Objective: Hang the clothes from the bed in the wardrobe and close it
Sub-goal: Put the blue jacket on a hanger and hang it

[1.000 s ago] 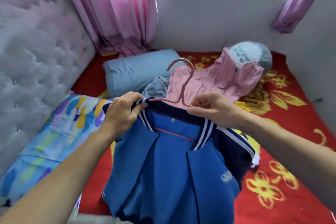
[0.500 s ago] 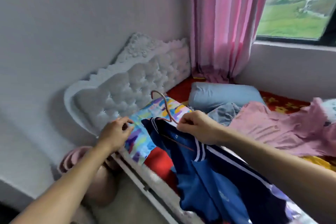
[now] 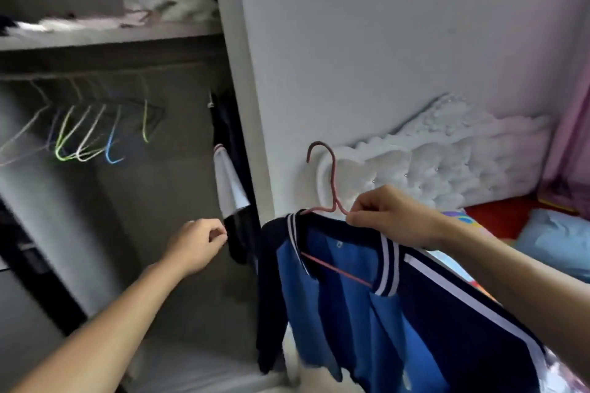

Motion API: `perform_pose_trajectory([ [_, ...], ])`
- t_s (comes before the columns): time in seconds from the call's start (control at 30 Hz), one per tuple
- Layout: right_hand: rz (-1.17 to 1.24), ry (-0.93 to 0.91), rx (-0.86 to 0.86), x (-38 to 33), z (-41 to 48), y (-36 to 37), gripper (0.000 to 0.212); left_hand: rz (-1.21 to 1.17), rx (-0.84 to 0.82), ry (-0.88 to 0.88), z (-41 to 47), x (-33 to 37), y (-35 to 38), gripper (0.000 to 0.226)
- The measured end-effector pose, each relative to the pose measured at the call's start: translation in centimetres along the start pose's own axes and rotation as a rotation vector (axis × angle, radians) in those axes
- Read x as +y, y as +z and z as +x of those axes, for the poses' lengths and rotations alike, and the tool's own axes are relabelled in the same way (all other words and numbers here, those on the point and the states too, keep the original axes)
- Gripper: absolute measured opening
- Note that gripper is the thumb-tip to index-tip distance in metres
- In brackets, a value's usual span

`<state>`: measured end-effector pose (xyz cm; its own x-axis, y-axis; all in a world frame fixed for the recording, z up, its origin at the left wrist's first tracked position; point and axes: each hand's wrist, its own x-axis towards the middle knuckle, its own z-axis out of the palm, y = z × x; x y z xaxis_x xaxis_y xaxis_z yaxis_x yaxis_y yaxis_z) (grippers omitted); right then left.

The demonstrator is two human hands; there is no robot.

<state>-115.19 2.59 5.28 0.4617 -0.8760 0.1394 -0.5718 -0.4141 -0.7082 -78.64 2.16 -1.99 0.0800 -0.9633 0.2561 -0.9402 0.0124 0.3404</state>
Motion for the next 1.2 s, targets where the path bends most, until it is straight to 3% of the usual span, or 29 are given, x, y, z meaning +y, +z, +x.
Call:
perform_pose_trajectory([
  [0.27, 0.140, 0.025, -0.037, -9.1, 11.3, 12.7, 0.032, 0.075, 0.040, -0.114, -2.6, -17.1, -10.6, 0.008],
  [0.47, 0.192, 0.065, 0.022, -14.3, 20.1, 15.9, 0.026, 0.137, 0.047, -0.172, -2.4, -24.4, -15.5, 0.008],
  [0.7, 0.219, 0.061, 0.109, -19.0, 31.3, 16.7, 0.032, 0.157, 0.101, -0.151, 2.7, -28.2, -17.0, 0.010],
  [0.87, 0.224, 0.111, 0.150, -19.9, 40.4, 17.8, 0.019, 0.217, 0.177, -0.103, 10.1, -29.5, -18.4, 0.010],
  [0.97, 0.249, 0.138, 0.163, -20.4, 46.8, 17.4, 0.026, 0.226, 0.227, -0.083, 15.5, -30.0, -19.5, 0.009],
  [1.03, 0.235, 0.152, 0.173, -20.9, 49.2, 16.8, 0.012, 0.236, 0.223, -0.063, 18.1, -30.2, -20.1, 0.010],
  [1.1, 0.262, 0.133, 0.214, -21.3, 52.7, 15.9, 0.020, 0.238, 0.257, -0.037, 21.4, -31.0, -20.5, 0.010],
  [1.2, 0.297, 0.130, 0.269, -21.6, 57.6, 14.8, 0.015, 0.214, 0.305, -0.002, 25.3, -32.1, -20.6, 0.010],
])
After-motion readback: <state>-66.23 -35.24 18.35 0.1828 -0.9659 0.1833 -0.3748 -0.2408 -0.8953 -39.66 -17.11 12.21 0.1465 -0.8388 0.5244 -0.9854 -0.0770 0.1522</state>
